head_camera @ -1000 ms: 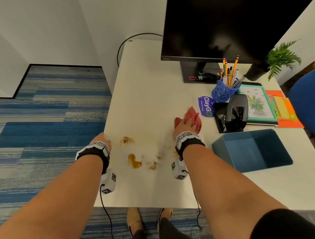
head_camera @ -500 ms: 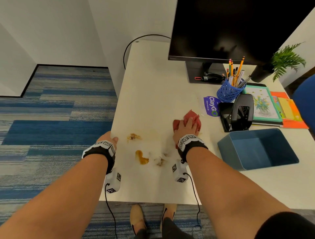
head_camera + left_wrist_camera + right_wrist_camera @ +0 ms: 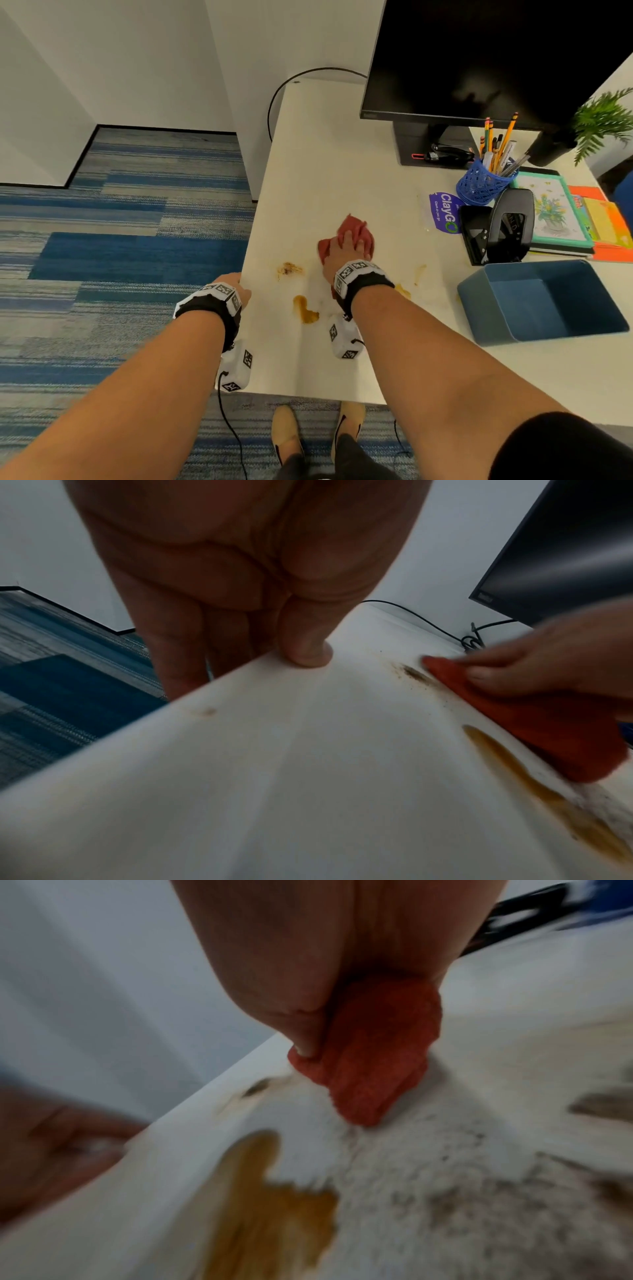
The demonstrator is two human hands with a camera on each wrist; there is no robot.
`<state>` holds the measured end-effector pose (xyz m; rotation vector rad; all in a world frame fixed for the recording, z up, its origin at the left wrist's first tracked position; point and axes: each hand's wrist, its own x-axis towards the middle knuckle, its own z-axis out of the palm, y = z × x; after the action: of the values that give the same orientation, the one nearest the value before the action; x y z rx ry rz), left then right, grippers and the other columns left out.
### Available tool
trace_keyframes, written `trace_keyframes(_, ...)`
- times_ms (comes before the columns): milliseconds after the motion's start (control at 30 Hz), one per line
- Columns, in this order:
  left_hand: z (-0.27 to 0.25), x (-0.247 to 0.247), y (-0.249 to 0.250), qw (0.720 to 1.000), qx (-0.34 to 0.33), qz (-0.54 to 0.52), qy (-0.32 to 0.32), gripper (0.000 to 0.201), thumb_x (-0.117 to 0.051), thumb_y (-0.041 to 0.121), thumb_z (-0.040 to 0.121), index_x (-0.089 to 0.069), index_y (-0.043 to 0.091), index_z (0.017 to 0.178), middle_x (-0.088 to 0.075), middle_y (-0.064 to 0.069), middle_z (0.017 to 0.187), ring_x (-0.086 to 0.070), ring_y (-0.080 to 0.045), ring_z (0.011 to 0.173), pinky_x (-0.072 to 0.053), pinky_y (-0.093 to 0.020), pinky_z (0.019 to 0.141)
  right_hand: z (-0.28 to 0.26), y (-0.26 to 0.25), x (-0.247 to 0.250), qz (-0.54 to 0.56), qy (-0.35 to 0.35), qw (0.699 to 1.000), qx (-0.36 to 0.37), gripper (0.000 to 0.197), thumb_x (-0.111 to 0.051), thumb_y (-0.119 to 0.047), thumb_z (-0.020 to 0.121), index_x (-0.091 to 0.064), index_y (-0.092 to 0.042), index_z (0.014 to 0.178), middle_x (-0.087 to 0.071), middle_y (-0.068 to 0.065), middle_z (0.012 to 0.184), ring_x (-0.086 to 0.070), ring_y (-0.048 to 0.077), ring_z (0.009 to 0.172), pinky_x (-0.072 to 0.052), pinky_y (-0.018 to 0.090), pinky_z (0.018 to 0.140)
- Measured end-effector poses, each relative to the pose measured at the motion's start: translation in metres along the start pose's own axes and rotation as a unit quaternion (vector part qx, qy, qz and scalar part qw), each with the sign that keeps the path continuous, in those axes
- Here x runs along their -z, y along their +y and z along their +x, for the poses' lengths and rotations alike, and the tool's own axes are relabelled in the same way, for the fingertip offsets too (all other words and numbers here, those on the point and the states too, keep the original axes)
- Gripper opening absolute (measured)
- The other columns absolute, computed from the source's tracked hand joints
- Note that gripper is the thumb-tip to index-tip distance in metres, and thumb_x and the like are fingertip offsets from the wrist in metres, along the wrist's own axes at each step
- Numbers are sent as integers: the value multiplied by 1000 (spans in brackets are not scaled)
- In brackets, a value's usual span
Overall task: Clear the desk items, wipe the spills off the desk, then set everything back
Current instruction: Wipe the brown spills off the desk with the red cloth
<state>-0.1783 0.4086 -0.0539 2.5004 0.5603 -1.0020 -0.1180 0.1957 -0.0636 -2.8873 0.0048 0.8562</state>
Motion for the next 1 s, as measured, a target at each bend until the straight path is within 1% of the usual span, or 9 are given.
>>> trace_keyframes(67, 1, -3, -3, 1000, -6, -3, 8, 40, -48, 23, 95, -48, 14, 133, -55, -10, 132, -54, -30, 117, -43, -32, 94, -3, -25, -7, -26, -1, 997, 71, 67, -44, -22, 93, -15, -19, 153, 3, 7, 161, -4, 40, 146, -10, 54, 118)
trace_keyframes(167, 3, -7, -6, 999, -22, -12, 21, 41, -47, 20, 95, -47, 14, 135, -57, -11, 129, -56, -30, 114, -43, -29, 88, -20, -56, -29, -99, -16, 970, 222, 68, -49, -20, 91, -20, -21, 152, -1, 5, 162, -7, 40, 145, -8, 53, 118)
trace_keyframes(267, 4, -9, -8, 999, -34, -28, 31, 43, -47, 19, 94, -46, 16, 136, -58, -11, 128, -57, -30, 111, -43, -29, 84, -27, -53, -34, -122, -60, 953, 270, 64, -45, -23, 97, -15, -24, 153, 3, 0, 162, 0, 33, 148, -5, 50, 118)
trace_keyframes(367, 3, -10, -7, 998, -29, -29, 38, 42, -46, 20, 94, -46, 15, 136, -57, -12, 129, -57, -30, 111, -45, -30, 87, -16, -33, -23, -94, -45, 970, 222, 67, -46, -21, 95, -12, -24, 153, 4, 2, 162, -3, 33, 148, -8, 49, 120)
trace_keyframes(500, 3, -13, -8, 998, -39, -18, 47, 38, -44, 19, 96, -48, 13, 134, -59, -11, 126, -57, -29, 111, -42, -27, 80, -6, -37, -14, -85, -36, 989, 118, 74, -45, -21, 94, -3, -17, 155, 10, 6, 161, 0, 37, 147, -6, 47, 119)
trace_keyframes(600, 2, -11, -7, 998, -42, -24, 44, 37, -45, 17, 95, -50, 13, 132, -60, -12, 125, -59, -29, 106, -43, -28, 80, -20, -56, -24, -109, -25, 976, 189, 74, -49, -18, 91, -10, -16, 154, 5, 7, 162, -3, 39, 146, -9, 50, 118)
trace_keyframes(733, 3, -9, -7, 997, -50, -36, 35, 36, -45, 14, 94, -52, 12, 129, -62, -13, 120, -57, -27, 90, -41, -26, 74, -31, -53, -36, -132, -79, 951, 268, 71, -46, -19, 95, -7, -22, 154, 10, 1, 162, 5, 31, 149, -5, 49, 120)
trace_keyframes(900, 3, -10, -8, 998, -43, -31, 33, 38, -44, 17, 95, -48, 13, 133, -60, -12, 124, -59, -29, 107, -41, -26, 77, -8, -41, -20, -81, -44, 983, 160, 78, -50, -16, 92, -4, -20, 154, 10, 4, 161, 1, 35, 148, -8, 49, 119)
trace_keyframes(1000, 4, -11, -8, 998, -39, -36, 33, 38, -44, 17, 95, -49, 13, 133, -59, -12, 125, -58, -30, 109, -41, -27, 78, -10, -50, -21, -100, -43, 978, 178, 77, -52, -15, 89, -10, -17, 154, 7, 5, 161, 0, 39, 147, -9, 52, 119)
